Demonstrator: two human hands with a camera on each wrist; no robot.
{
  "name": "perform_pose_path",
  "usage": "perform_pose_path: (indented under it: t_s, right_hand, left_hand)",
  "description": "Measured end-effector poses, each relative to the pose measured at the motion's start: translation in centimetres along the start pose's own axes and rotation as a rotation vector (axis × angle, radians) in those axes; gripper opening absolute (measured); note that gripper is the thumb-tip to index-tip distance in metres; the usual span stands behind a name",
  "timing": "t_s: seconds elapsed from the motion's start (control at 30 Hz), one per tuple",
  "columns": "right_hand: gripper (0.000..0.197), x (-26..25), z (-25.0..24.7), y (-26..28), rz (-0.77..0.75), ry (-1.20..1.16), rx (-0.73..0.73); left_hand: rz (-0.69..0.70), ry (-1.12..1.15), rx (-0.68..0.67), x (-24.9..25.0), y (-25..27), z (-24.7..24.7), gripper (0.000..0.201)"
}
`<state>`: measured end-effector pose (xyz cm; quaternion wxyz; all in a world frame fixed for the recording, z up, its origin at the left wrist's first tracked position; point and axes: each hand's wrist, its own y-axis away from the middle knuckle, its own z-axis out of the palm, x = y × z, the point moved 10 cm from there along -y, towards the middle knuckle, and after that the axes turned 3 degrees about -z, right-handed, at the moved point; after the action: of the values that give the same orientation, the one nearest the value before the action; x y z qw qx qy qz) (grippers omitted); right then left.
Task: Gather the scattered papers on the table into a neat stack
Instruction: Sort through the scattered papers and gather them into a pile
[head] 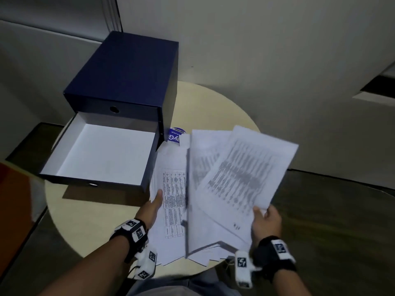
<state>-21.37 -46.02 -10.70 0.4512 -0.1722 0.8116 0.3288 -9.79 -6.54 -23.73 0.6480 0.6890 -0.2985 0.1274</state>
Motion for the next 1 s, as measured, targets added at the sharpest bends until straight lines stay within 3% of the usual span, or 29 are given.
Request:
perform_pose_path:
  t_s: [0.07,0.13,0.17,0.27,0.37,0.47,0.57,0.7,0.8,0.9,1.0]
  right_hand:
    - [0.057,1.8,2.1,1.6,0.055,0.081,-0.074]
    - [0.037,2.8,3.5,2.8,0.08,0.149,-0.141]
    - [0.013,3.2,4.3,3.4,0.094,0.18,-0.205]
    - [0.022,3.1,4.2,2.7,0.018,0.28,-0.264]
    - [0.054,3.6,0.0,-0.9,0.025,0.23,-0.103]
    - [0.02,-2.6,-5.4,-1.4,-0.07,0.146,0.101]
    - [0.012,-7.8,-9.4,-2.1,-0.162,-0.067,0.2]
    - [0.017,-9.2,-6.1,-2.1,-0.135,-0.273,0.029]
    - [0.021,-6.9,-0.8,-1.2,-0.093,-0.138,-0.128]
    - [0.046,-2.3,3.5,-0.3,-0.071,0.16,-0.242]
    - [0.025,0.1,6.2,1.0,-0.094,0.315,-0.338]
  left_hand:
    - [0.002,0.1,-0.029,0.1,0.5,0.3,0.117]
    - [0.055,0.053,-0.022,2.4,3.9,0.9,0.091]
    - [0.097,-0.014,0.006,3.0,4.3,0.9,0.075]
    - [0.152,-0.286,0.125,4.4,5.7,0.6,0.049]
    - [0.133,-0.366,0.162,4.4,5.5,0.3,0.043]
    - [0.151,-0.342,0.151,4.4,5.5,0.3,0.042]
    - [0.172,-0.312,0.127,4.2,4.8,0.2,0.04]
    - [0.187,-0.293,0.092,4.1,4.6,0.1,0.04]
    - [0.217,-0.238,0.04,4.5,5.3,0.3,0.039]
    - [0.238,-0.177,-0.005,4.6,5.7,0.5,0.041]
    - [0.273,-0.133,-0.063,5.1,6.9,1.2,0.035]
